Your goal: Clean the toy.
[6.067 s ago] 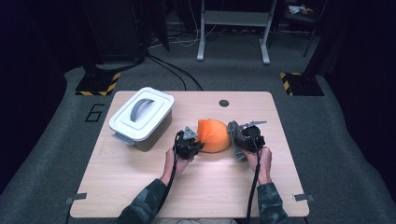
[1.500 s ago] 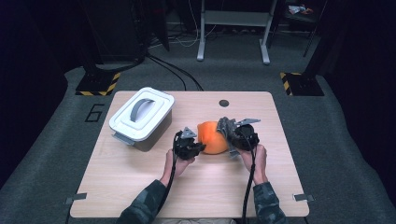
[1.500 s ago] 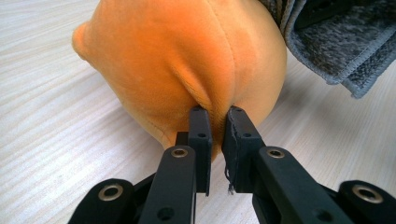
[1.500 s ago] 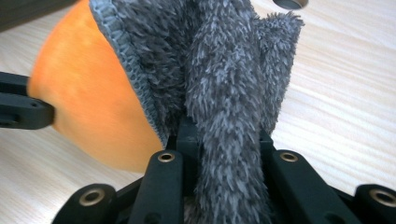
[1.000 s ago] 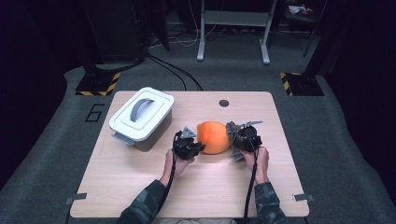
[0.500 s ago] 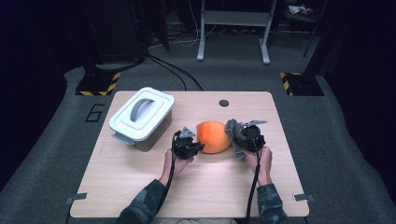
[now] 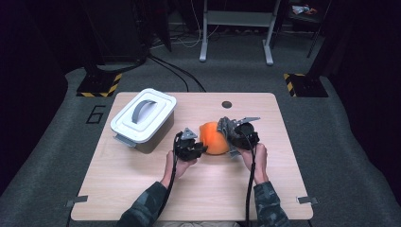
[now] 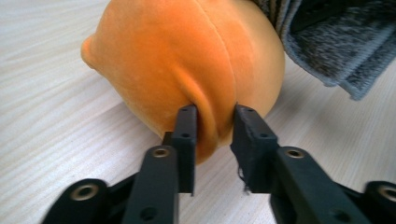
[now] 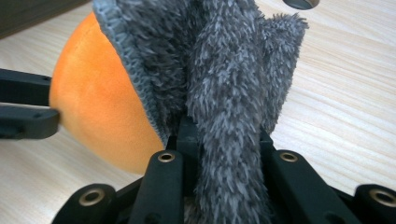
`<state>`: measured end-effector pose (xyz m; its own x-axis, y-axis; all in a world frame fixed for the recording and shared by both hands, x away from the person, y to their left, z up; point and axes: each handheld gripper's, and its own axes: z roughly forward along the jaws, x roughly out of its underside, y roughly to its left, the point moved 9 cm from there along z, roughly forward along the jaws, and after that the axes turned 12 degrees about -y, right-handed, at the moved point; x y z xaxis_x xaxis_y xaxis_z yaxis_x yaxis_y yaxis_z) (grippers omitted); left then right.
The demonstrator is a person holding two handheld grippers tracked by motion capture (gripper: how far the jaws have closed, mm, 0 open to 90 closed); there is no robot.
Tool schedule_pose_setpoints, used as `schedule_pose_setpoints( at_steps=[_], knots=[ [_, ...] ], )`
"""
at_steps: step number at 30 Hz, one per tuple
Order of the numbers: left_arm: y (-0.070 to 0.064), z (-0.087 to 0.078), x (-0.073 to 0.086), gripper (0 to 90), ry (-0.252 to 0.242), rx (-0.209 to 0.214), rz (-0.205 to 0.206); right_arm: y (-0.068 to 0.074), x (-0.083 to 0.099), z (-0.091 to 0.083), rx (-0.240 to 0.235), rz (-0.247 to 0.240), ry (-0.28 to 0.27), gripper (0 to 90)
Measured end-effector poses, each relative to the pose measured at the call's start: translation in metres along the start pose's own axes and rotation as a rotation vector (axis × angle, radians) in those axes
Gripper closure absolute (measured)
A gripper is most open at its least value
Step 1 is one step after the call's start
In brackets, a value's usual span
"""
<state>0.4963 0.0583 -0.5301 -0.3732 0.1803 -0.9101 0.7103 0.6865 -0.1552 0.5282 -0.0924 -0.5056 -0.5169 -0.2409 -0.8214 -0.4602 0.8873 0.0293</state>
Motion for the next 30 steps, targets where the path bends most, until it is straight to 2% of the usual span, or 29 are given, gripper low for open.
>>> schedule_pose_setpoints(
  at_steps=[4, 7, 8, 10, 12, 16, 20, 23, 27, 30],
  knots=[
    [0.002, 0.002, 0.005, 50.3, 0.029, -0.042, 0.026, -0.002, 0.0, 0.002, 0.002, 0.009, 0.0, 73.7],
    [0.002, 0.006, 0.01, 47.3, 0.051, -0.055, 0.03, -0.003, -0.001, 0.003, -0.001, 0.015, 0.004, 73.7],
    [0.003, 0.008, 0.011, 48.2, 0.052, -0.062, 0.047, -0.003, -0.001, 0.003, 0.002, 0.021, 0.005, 73.7],
    [0.003, 0.01, 0.011, 52.6, 0.044, -0.07, 0.053, -0.003, -0.001, 0.003, 0.0, 0.014, 0.004, 73.7],
    [0.003, 0.012, 0.011, 62.6, 0.048, -0.08, 0.068, -0.002, -0.001, 0.003, 0.005, 0.012, 0.003, 73.7],
    [0.005, 0.014, 0.012, 75.0, 0.045, -0.081, 0.059, -0.001, 0.0, 0.002, -0.009, 0.021, -0.01, 73.7],
    [0.003, 0.012, 0.01, 78.0, 0.037, -0.078, 0.071, -0.001, -0.003, -0.004, -0.009, 0.03, -0.03, 73.7],
    [0.004, 0.011, 0.008, 79.1, 0.024, -0.071, 0.063, 0.001, -0.007, -0.01, -0.01, 0.039, -0.051, 73.7],
    [0.002, 0.007, 0.006, 79.9, 0.018, -0.062, 0.064, 0.011, -0.017, -0.018, -0.021, 0.001, -0.08, 73.7],
    [0.001, 0.006, 0.004, 80.1, 0.014, -0.055, 0.08, 0.025, -0.026, -0.021, -0.052, -0.028, -0.1, 73.7]
  ],
)
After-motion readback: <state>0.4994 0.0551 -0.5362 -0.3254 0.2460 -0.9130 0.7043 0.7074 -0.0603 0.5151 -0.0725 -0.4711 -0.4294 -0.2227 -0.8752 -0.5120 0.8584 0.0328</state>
